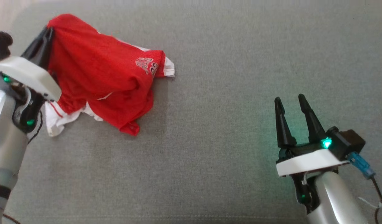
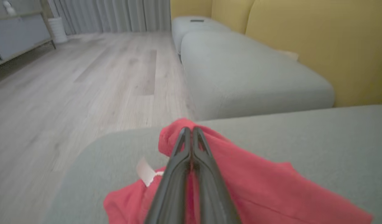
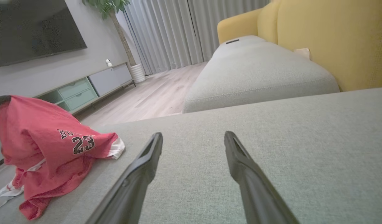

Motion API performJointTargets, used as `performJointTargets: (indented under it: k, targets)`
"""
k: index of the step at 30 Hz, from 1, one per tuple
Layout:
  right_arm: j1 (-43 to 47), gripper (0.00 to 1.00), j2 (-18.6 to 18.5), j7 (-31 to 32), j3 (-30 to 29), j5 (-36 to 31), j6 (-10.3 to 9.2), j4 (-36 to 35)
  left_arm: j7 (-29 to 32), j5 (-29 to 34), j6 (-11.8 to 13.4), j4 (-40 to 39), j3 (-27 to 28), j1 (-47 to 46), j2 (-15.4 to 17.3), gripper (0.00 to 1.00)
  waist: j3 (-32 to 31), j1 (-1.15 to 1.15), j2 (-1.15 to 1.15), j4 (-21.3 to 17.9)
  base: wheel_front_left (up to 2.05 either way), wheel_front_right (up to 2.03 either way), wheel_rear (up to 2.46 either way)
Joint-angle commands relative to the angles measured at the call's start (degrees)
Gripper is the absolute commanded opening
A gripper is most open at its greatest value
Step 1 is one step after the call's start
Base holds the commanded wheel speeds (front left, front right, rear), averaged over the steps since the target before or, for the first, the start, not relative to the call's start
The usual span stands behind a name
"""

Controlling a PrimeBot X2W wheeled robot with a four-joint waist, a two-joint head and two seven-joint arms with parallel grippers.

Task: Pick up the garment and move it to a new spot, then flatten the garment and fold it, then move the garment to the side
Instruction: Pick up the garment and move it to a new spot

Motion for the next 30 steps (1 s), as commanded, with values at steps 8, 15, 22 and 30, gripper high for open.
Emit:
performJointTargets:
  k: [8,15,22,30]
  targets:
    - [2.3,1.0,-0.2,-0.6,1.5,1.2,-0.05,-1.2,-4.5,1.3,4.3,-10.3,4.6,-2.5,2.4,0.0,-5.5,0.01,0.0,1.1,0.0,0.0,0.0]
    - [2.7,1.0,-0.2,-0.6,1.4,1.7,-0.05,-1.4,-3.8,1.2,7.5,-20.4,5.2,0.2,2.4,0.0,-6.2,0.01,0.0,1.4,0.0,0.0,0.0]
    - [2.2,1.0,-0.2,-0.6,1.5,2.2,-0.05,-1.6,-1.2,-0.1,9.4,-28.9,4.1,2.2,0.8,0.0,-6.2,0.01,0.0,0.0,0.0,0.0,0.0]
    - [1.3,1.0,-0.2,-0.6,1.2,2.5,-0.05,-2.0,1.5,-1.4,10.9,-36.9,1.1,0.4,-4.9,0.0,-6.8,0.01,0.0,-4.3,0.0,0.0,0.0]
